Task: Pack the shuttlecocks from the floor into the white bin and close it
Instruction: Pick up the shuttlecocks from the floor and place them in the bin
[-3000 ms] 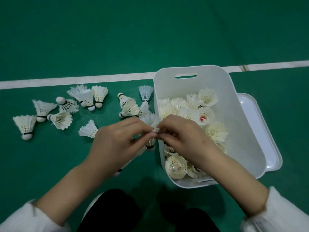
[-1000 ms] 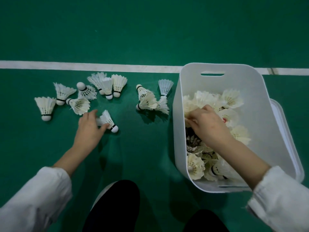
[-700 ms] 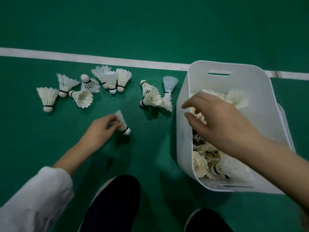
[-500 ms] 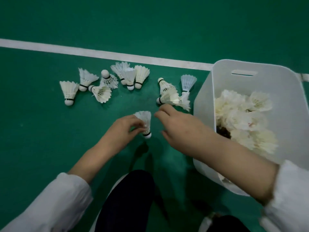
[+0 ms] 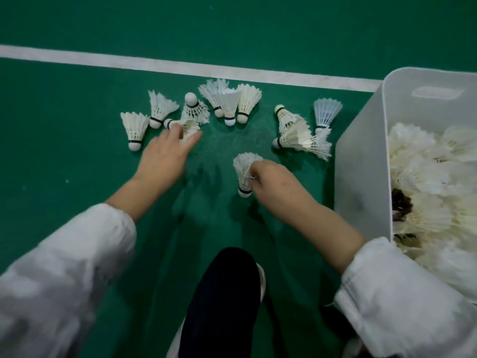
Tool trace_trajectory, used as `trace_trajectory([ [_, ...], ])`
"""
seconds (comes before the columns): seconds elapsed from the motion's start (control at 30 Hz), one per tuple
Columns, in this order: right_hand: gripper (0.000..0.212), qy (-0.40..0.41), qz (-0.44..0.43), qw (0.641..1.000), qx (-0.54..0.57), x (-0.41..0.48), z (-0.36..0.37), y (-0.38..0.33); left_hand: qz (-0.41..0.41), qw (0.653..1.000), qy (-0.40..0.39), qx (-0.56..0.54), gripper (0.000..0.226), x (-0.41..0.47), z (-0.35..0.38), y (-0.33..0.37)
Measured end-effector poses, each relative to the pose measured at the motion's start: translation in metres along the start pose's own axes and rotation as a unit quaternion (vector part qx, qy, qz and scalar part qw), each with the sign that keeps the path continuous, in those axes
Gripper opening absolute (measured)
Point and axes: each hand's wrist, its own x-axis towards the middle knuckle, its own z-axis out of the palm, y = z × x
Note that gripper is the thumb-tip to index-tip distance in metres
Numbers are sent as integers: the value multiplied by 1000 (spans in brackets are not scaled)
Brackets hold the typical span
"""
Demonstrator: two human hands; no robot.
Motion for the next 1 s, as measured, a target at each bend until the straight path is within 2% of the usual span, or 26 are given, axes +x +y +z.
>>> trace_trajectory([
  [0.1,17,4,0,1000,15,0,-2,-2,-9,988,-116,103,66,18,15,-11],
  [0.2,18,-2,0,1000,15,2,-3,-5,-11,988,-119,97,40,27,19,-12],
  [0.27,18,-3,3,1000,20,2,-2,-6,-34,996,-80,35,26,27,15,-12],
  [0.33,18,-2,7,1000,25,2,-1,-8,-54,998,-8,-8,14,16,12,-12],
  [0.4,16,3,5,999,32,2,2,-8,-59,995,52,-62,17,-3,12,-9],
  [0.47,16,7,1,999,40,2,6,-10,-52,988,58,-132,18,-25,11,-9],
  [0.53,15,9,-2,999,53,3,8,-12,-87,962,20,-256,12,-41,11,-15],
  [0.57,15,12,-4,998,61,4,9,-14,-127,938,5,-324,8,-46,10,-20],
  [0.63,13,22,-12,997,75,5,11,-19,-200,899,16,-389,6,-51,8,-31],
  [0.77,12,40,-20,995,87,7,14,-26,-271,905,54,-322,27,-34,6,-59],
  [0.9,12,48,-28,995,87,7,16,-29,-301,924,-55,-229,55,3,13,-87],
  [1.0,12,45,-31,995,82,5,15,-29,-307,929,-93,-187,55,26,19,-98],
])
